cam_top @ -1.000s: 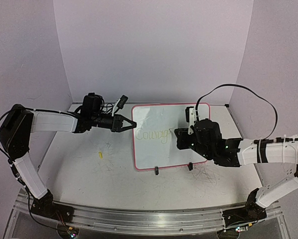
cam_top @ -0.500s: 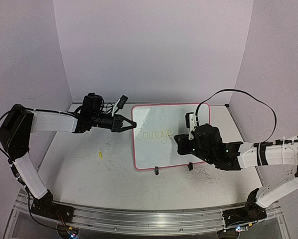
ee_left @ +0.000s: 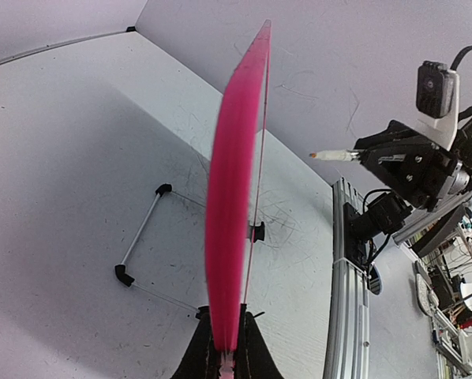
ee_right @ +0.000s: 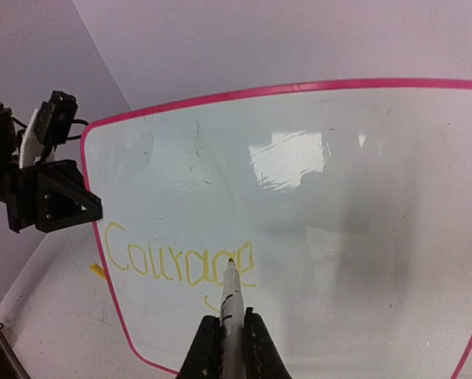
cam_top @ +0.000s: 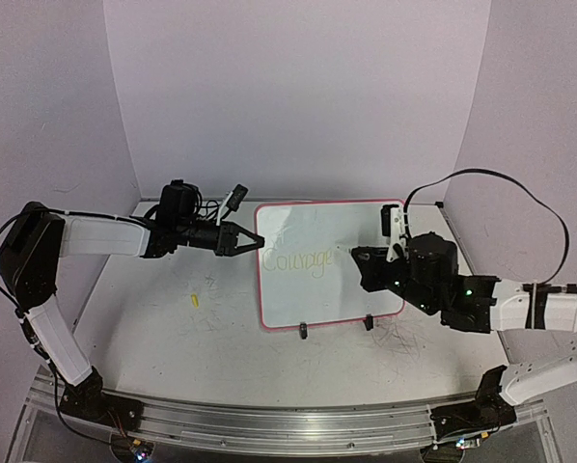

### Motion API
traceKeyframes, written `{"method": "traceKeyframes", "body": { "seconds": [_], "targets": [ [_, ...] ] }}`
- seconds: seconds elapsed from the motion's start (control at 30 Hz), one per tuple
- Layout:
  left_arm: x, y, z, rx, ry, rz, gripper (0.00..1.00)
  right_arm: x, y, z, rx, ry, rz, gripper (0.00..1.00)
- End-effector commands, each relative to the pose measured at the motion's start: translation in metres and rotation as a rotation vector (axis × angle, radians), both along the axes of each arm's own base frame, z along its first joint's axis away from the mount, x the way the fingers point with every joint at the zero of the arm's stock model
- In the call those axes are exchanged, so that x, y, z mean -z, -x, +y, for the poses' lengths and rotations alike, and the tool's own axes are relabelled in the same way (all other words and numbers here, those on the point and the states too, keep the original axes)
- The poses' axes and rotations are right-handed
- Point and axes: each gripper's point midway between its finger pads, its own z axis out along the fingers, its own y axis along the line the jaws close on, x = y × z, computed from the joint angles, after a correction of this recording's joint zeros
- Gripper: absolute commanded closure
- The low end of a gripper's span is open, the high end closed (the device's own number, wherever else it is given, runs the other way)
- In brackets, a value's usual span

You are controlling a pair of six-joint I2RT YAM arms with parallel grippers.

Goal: Write a sentence on the whiteboard
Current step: Write a sentence at the center of the board.

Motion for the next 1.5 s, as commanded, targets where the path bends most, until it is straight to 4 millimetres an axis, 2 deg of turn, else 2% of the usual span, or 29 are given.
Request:
{"method": "traceKeyframes", "body": {
  "seconds": [0.0,0.1,0.27,0.43,0.53,0.7,0.97,1.2,1.33,1.47],
  "targets": [
    [-0.018,-0.005,0.003,-0.034,0.006,-0.113,1.0,-0.018,0.004,-0.022,0.025,0.013,-0.103,1.0],
    [-0.015,-0.006,0.003,-0.034,0.0,-0.112,0.98,-0.023,0.004,-0.026,0.019,0.047,-0.141,1.0],
    [-0.015,-0.008,0.004,-0.042,-0.005,-0.116,0.89,-0.031,0.0,-0.032,0.04,0.134,-0.189,1.0],
    [-0.014,-0.009,0.008,-0.063,-0.019,-0.121,0.75,-0.031,-0.004,-0.022,0.027,0.126,-0.171,1.0],
    [-0.021,-0.01,0.006,-0.056,-0.011,-0.124,0.65,-0.024,-0.004,-0.019,0.019,0.117,-0.143,1.0],
    [-0.029,-0.024,0.018,-0.113,0.0,-0.098,0.47,-0.025,0.002,-0.021,0.007,0.069,-0.118,1.0],
    [-0.043,-0.05,0.025,-0.201,0.027,-0.042,0.31,-0.027,0.004,-0.027,0.009,0.118,-0.131,1.0],
    [-0.058,-0.075,0.022,-0.223,0.045,-0.056,0.27,-0.027,-0.001,-0.019,-0.001,0.139,-0.13,1.0],
    [-0.043,-0.076,0.018,-0.172,0.012,-0.049,0.28,-0.027,-0.001,-0.018,-0.005,0.14,-0.131,1.0],
    [-0.037,-0.067,0.013,-0.107,0.021,-0.031,0.38,-0.022,0.0,-0.015,-0.018,0.146,-0.123,1.0]
  ]
}}
